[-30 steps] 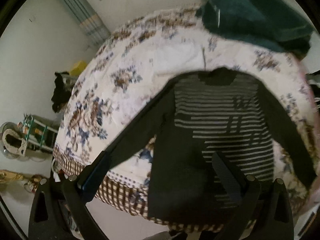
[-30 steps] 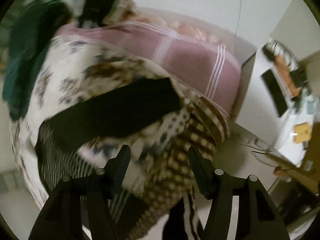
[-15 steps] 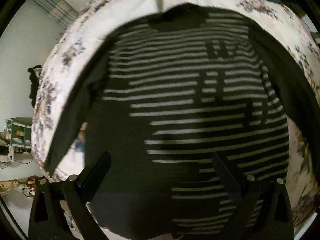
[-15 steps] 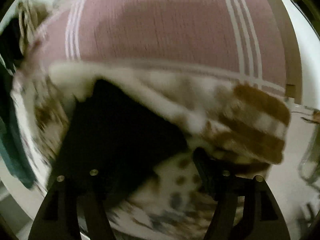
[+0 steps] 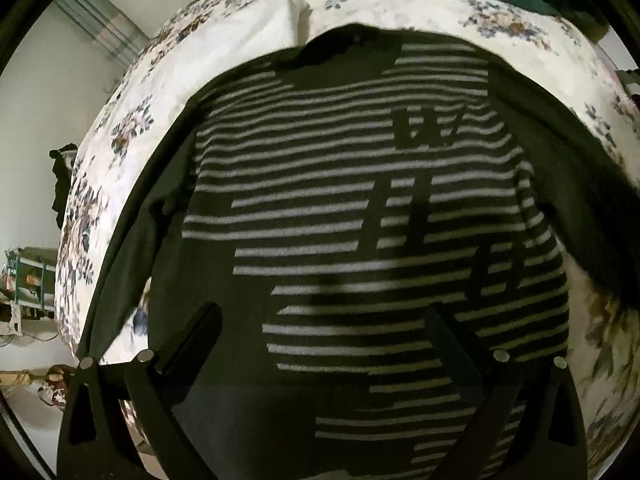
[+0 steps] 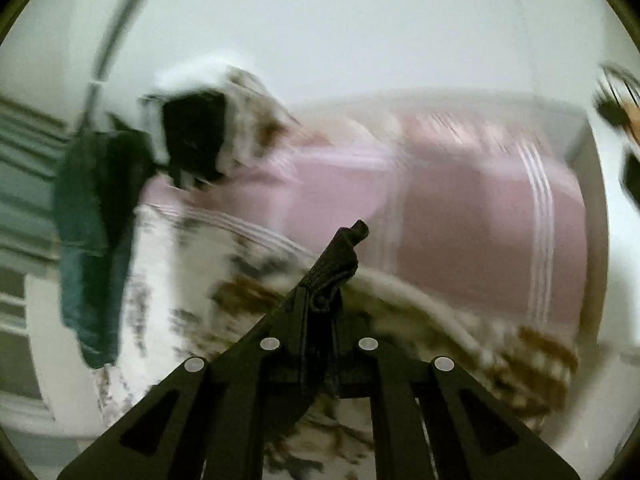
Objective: Fold small clothes
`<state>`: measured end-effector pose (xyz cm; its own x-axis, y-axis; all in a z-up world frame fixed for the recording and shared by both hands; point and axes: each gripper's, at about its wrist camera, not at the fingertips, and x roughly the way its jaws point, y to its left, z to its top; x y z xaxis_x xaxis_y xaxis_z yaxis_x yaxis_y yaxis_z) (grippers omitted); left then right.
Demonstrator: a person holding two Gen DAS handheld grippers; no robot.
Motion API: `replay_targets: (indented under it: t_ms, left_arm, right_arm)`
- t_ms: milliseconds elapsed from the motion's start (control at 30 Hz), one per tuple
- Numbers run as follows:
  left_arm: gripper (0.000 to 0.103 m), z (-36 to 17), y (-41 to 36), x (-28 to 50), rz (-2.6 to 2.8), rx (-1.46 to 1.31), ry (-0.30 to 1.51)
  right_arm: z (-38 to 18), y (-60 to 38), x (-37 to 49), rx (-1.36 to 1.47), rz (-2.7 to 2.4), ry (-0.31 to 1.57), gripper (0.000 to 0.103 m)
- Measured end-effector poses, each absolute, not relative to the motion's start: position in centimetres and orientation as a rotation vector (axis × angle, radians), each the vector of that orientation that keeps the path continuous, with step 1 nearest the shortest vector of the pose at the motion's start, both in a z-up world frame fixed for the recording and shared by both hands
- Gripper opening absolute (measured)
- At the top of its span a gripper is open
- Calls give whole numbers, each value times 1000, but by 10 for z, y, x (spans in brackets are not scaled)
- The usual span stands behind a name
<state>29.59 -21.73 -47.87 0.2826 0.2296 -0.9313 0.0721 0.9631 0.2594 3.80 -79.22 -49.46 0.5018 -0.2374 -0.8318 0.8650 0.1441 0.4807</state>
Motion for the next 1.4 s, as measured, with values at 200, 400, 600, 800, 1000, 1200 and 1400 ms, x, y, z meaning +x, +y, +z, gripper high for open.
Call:
replay_targets:
  t_ms: [200,400,600,800,1000,1200,1400]
  left_arm:
    - [103,-489,-231,297,79,265,1302]
    - [103,-502,-240,288,43,281,1318]
    - [103,-515,-239,288,35,259,1357]
    - [103,-522,-227,292,67,243,1355]
    - [103,-525,-214,294,92,217,1364]
    - [103,-521,-206,294,109,194,1347]
    - [103,-516,-201,295,112,160,1339]
  right_arm:
    - [-567,-843,44,1268,-950,925,34]
    - [-599,-826,34,1480,-847,816,57]
    - [-663,-828,68,1525,-811,800,58]
    - [-670,-818,74,1560,-866,660,68]
    - [-678,-824,90,1551,-796,633,54]
    - [-663,-828,94,1569,-792,566,9]
    - [-598,-847,102,1465,-745,451,6]
